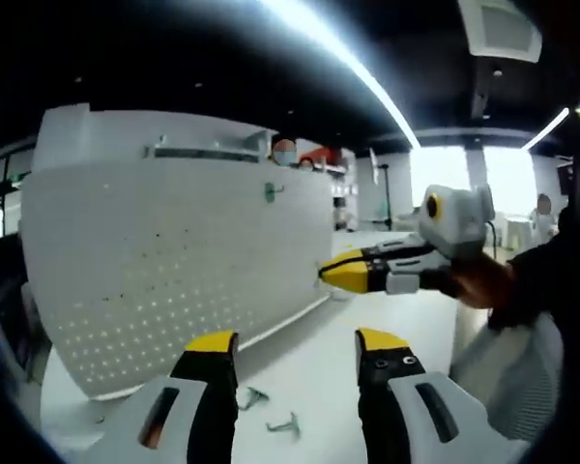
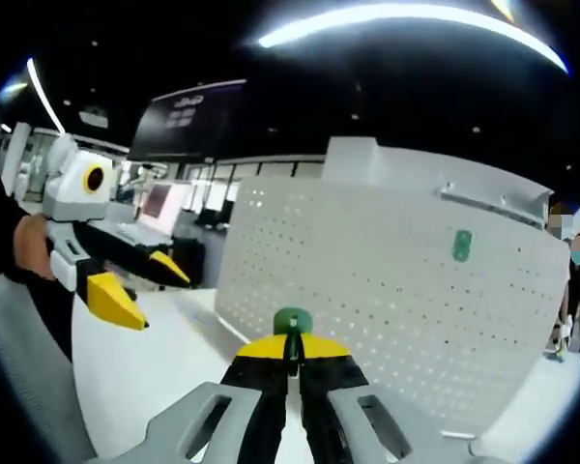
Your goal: Insert the hook assembly into the mounting plate slot until the hook locks in place.
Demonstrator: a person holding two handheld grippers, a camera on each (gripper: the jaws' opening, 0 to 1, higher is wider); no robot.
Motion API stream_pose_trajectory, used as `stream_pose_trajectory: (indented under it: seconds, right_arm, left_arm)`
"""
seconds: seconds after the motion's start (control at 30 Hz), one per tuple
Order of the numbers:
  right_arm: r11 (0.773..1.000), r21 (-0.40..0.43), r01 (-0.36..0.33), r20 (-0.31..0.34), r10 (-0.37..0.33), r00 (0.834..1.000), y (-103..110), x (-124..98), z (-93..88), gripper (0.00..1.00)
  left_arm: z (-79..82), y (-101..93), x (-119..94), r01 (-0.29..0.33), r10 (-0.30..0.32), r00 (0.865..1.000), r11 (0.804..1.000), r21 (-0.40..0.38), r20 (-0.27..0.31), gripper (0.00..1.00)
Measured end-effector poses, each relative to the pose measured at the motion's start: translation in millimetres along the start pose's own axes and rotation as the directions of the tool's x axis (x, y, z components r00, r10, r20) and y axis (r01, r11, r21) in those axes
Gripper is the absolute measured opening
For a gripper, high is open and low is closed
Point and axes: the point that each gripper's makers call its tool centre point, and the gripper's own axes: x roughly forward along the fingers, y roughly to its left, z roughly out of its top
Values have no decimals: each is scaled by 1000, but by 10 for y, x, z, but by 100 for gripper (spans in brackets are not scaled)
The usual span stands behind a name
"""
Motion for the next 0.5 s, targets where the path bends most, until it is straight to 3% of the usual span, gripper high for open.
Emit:
stream_pose_trajectory:
  seconds: [0.2,0.5]
  right_arm:
    - [999,-20,39,11,-39,999,-191,-50,87,1]
    - [984,-39,176,17,-175,984,-870,-190,204,1]
  left_arm:
    - [-67,-11,33,0,0,1000,1000,-5,-9,49]
    - [-125,46,19,-12,11,1000,1000,-24,-19,48]
